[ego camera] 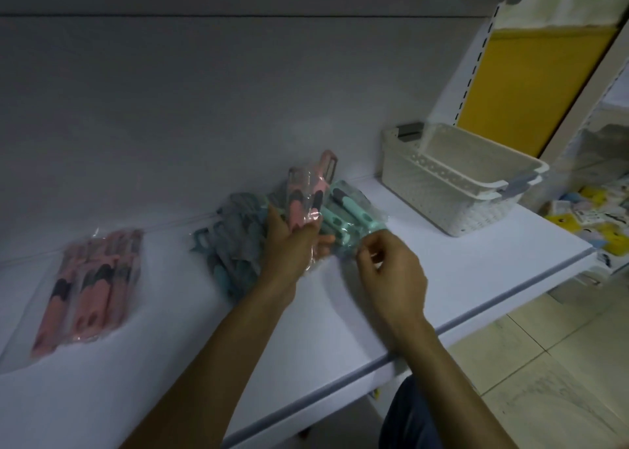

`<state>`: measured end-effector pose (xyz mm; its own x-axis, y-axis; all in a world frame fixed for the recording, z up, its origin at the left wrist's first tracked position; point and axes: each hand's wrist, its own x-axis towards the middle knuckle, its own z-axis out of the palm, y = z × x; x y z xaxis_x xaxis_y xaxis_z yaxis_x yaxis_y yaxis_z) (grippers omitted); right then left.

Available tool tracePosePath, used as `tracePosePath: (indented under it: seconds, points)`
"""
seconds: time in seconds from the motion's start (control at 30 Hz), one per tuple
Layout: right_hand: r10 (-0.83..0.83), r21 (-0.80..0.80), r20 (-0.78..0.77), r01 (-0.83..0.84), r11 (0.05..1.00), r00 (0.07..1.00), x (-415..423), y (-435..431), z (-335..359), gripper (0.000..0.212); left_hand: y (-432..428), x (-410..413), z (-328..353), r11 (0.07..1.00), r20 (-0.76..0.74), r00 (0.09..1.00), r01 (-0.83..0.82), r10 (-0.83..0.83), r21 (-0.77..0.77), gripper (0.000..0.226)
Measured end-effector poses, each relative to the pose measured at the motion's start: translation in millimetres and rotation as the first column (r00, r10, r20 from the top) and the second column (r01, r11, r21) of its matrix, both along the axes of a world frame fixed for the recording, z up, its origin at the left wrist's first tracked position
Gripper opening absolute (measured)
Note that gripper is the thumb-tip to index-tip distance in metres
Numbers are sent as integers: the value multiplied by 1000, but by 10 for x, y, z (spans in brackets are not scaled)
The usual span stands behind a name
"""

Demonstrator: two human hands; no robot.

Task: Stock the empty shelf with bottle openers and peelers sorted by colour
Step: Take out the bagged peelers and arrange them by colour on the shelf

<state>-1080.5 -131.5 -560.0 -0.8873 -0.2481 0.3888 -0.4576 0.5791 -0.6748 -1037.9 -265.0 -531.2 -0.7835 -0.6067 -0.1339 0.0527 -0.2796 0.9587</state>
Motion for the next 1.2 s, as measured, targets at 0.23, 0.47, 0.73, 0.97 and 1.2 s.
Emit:
tracePosePath:
  seconds: [0.23,0.47,0.73,0.97,1.2]
  points:
    - [-36,493,-54,58,868,998,-438,-4,-142,66,97,-125,-40,999,30,999,34,-33,-15,27]
    - [-64,449,-145,123,885,987,-423,-179,-158,46,99,-122,-73,999,34,999,-36,35,27,28]
    - [-63,396,48,39,917,997,-538,-180,-2,40,-42,-80,52,987,-54,991,-117,124,109,30]
    - [-73,470,-75,100,877,994,-401,-322,-130,28,79,-17,118,973,-27,997,-67,74,223,17]
    - [-62,548,-28,67,834,998,-360,-395,-59,20,135,67,169,971,-58,990,-116,130,208,24]
